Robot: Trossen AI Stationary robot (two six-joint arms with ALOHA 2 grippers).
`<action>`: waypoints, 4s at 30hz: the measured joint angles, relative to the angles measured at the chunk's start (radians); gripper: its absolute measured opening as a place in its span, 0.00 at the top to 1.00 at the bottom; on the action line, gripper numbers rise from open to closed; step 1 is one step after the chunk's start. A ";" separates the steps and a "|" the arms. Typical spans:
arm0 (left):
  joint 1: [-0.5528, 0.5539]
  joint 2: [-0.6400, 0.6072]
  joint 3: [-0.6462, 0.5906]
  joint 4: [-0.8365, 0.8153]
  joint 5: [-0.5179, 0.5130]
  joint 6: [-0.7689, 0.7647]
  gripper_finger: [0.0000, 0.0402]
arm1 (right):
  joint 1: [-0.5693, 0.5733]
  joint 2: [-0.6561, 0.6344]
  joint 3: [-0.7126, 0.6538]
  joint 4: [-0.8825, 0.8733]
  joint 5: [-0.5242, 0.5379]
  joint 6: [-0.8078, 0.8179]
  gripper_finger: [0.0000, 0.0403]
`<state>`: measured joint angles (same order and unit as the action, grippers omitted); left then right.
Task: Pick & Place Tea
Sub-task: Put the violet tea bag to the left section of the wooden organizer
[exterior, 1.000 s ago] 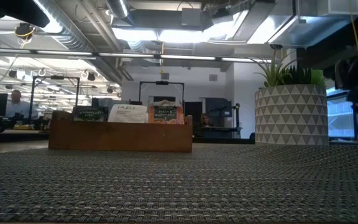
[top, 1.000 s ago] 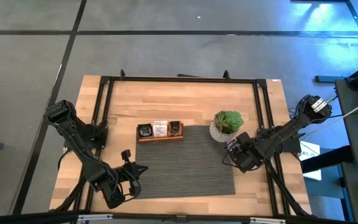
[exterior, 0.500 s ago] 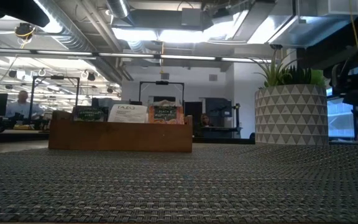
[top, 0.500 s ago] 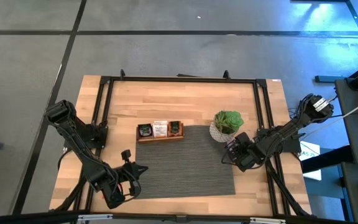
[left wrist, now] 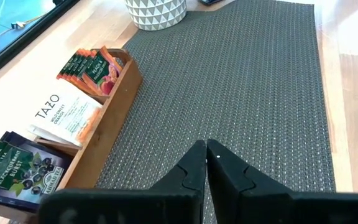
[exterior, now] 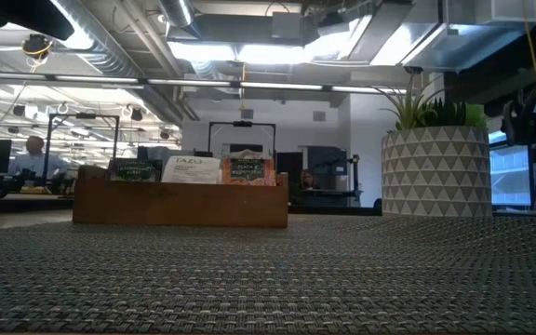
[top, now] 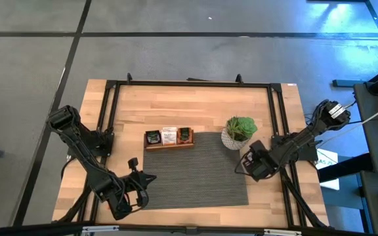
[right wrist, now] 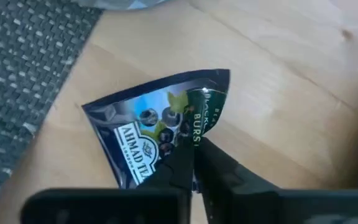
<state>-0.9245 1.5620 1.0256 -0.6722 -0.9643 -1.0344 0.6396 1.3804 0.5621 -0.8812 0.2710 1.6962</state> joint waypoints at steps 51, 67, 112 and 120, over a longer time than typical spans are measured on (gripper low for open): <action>0.249 0.008 -0.001 0.332 0.085 -0.147 0.61 | -0.090 0.517 0.681 0.857 0.667 -1.485 0.98; 0.290 0.009 0.000 0.400 0.190 -0.081 0.62 | -0.119 0.522 0.687 0.868 0.564 -1.549 0.98; 0.237 0.010 0.000 0.342 0.232 0.234 0.99 | -0.124 0.385 0.685 0.810 0.276 -1.545 0.46; 0.219 0.010 0.000 0.428 0.205 0.367 0.99 | -0.156 0.396 0.685 0.834 0.200 -1.492 0.44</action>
<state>-0.7055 1.5715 1.0260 -0.2442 -0.7597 -0.6671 0.4838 1.7760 1.2472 -0.0477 0.4709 0.2047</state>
